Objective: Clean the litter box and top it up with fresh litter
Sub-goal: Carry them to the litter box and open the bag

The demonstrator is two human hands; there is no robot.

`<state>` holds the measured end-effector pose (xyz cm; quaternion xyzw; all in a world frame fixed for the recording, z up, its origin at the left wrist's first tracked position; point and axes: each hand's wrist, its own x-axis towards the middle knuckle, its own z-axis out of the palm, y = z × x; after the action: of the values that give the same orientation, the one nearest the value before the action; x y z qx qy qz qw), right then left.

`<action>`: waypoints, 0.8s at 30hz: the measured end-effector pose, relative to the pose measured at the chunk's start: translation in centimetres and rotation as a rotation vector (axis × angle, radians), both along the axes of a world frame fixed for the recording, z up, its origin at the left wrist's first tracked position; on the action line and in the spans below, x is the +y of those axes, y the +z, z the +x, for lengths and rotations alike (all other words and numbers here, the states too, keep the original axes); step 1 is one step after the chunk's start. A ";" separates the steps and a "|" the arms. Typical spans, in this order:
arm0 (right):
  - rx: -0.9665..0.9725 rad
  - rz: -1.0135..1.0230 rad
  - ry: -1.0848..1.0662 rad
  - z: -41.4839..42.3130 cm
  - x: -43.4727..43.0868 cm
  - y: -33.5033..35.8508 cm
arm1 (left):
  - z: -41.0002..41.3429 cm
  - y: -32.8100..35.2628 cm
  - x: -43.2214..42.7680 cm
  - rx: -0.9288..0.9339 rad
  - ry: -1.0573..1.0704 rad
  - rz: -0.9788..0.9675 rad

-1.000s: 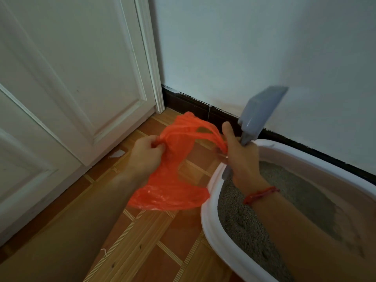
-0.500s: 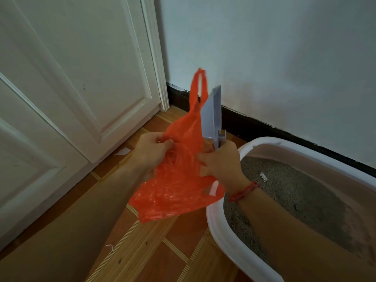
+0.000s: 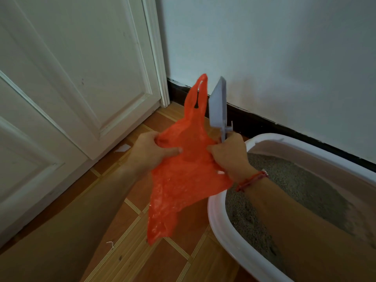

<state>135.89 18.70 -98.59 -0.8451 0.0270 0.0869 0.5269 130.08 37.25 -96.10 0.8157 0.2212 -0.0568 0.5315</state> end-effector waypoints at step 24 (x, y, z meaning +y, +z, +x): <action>0.227 0.322 -0.197 3.1 -2.2 3.0 | -0.5 -3.0 2.7 -0.212 -0.241 0.583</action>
<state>138.96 16.50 -95.54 -0.7282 0.1542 0.1328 0.6544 129.56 39.94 -99.15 0.9551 0.0735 0.0316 0.2853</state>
